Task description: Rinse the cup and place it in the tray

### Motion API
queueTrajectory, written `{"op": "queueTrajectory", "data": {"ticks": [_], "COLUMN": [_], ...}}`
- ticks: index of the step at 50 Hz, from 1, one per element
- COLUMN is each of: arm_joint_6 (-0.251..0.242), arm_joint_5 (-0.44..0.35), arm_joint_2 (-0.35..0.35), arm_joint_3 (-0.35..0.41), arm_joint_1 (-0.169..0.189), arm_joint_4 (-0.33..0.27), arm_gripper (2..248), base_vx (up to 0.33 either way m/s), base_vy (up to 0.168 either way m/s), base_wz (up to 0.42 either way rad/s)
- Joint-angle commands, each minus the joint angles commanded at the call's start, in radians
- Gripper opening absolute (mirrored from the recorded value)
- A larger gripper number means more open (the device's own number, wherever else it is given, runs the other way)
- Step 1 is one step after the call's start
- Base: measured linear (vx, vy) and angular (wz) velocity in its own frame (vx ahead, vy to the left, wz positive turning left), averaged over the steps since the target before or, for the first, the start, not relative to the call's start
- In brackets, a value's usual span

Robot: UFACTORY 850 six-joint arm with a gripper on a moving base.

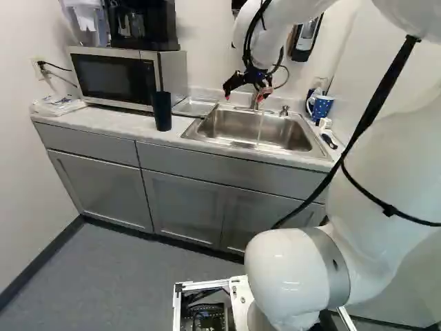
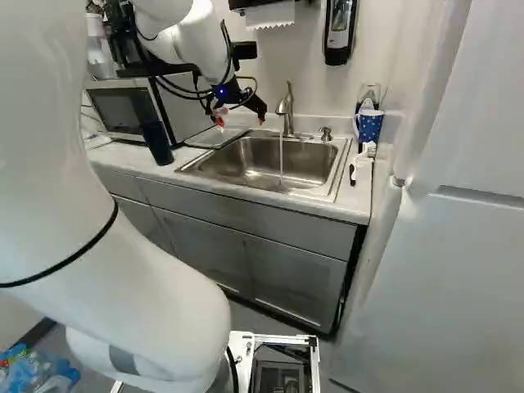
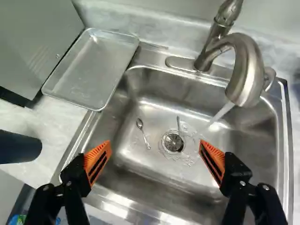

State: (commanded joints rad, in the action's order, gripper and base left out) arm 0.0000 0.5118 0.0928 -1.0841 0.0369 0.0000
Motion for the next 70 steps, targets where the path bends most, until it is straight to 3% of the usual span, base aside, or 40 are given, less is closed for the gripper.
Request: {"op": "queueTrajectory", "data": {"ticks": [10, 37, 60, 70], "arm_joint_6": [0.000, 0.000, 0.000, 0.000], "arm_joint_5": [0.068, 0.068, 0.068, 0.068], "arm_joint_2": [0.031, 0.097, 0.097, 0.091], "arm_joint_3": [0.029, 0.090, 0.090, 0.084], "arm_joint_1": [0.034, 0.137, 0.136, 0.112], "arm_joint_4": [0.000, 0.000, 0.000, 0.000], "arm_gripper": [247, 247, 247, 247], "base_vx": [0.000, 0.000, 0.000, 0.000], "base_vy": [0.000, 0.000, 0.000, 0.000], "base_wz": [0.000, 0.000, 0.000, 0.000]}}
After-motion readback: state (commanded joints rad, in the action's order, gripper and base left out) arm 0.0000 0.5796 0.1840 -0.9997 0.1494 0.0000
